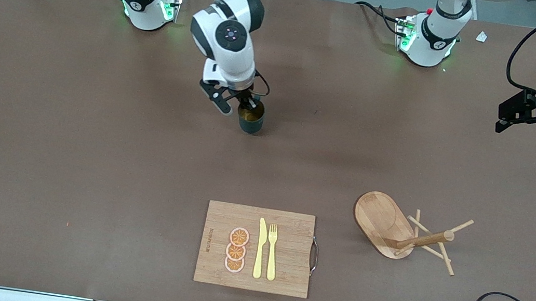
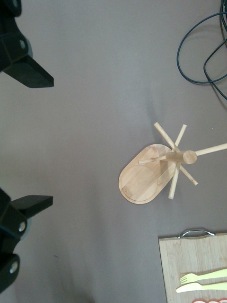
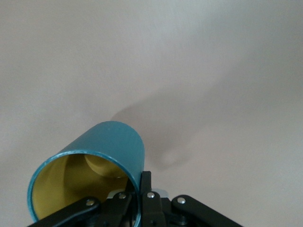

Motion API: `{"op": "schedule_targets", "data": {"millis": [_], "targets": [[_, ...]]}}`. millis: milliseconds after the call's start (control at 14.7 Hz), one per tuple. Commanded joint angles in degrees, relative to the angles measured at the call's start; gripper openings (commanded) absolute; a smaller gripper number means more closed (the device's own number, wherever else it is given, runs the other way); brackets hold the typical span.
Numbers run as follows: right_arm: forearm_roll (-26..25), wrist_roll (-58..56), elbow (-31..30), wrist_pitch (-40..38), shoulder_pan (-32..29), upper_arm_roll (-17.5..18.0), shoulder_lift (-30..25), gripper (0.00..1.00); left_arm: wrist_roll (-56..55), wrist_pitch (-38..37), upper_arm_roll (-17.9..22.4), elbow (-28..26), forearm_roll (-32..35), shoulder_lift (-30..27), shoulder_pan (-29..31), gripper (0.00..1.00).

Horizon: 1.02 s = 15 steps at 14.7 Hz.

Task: Transfer cup from left to right arm and place
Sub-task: 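Carry the mug with the right gripper away from the stand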

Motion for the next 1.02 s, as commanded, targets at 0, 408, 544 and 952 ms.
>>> {"op": "schedule_targets", "data": {"millis": [0, 408, 544, 952], "targets": [[0.26, -17.21, -4.03, -2.04, -5.53, 0.81, -5.73, 0.0, -0.19, -1.11, -0.2, 2.28, 0.65, 0.6, 0.39, 1.0], [0.17, -58.24, -11.77, -4.67, -20.54, 0.54, -13.39, 0.0, -0.45, -1.2, -0.37, 2.19, 0.82, 0.69, 0.39, 1.0], [-0.35, -72.82, -11.86, -4.76, -26.61, 0.46, -13.48, 0.0, 0.68, -1.11, -0.11, 2.19, 0.74, 0.95, 1.61, 1.0], [-5.89, -105.56, -11.86, -2.84, -38.67, 0.46, -13.04, 0.0, -0.28, -1.11, -0.11, 2.28, 0.3, 1.04, 1.62, 1.0]]}}
